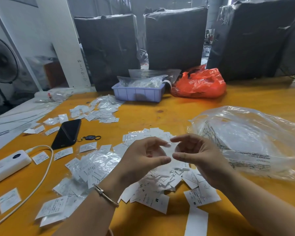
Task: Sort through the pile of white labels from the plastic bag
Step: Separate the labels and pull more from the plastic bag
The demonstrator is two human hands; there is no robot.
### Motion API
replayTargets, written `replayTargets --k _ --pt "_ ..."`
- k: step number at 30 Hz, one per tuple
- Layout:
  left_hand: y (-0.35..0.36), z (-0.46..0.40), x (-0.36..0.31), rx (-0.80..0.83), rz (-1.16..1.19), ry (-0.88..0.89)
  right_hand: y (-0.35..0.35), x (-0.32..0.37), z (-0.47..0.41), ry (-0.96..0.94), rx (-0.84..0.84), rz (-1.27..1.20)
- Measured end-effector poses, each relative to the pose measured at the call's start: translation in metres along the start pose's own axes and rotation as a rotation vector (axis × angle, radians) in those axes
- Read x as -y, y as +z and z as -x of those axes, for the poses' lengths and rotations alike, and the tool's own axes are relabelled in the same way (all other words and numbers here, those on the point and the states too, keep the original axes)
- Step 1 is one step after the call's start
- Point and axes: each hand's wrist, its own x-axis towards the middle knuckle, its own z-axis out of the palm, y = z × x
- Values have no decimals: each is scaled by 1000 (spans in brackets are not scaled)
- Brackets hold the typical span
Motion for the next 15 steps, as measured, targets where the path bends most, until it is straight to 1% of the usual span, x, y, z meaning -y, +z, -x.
replayTargets --k 4,10,15 --pt "2 1 1 -28 80 -39 0 2 0 -17 -47 48" --pt "5 0 1 -66 29 -57 -5 5 -2 -75 -130 130" --pt "6 1 3 -100 -53 -91 -11 5 -2 -73 -127 146"
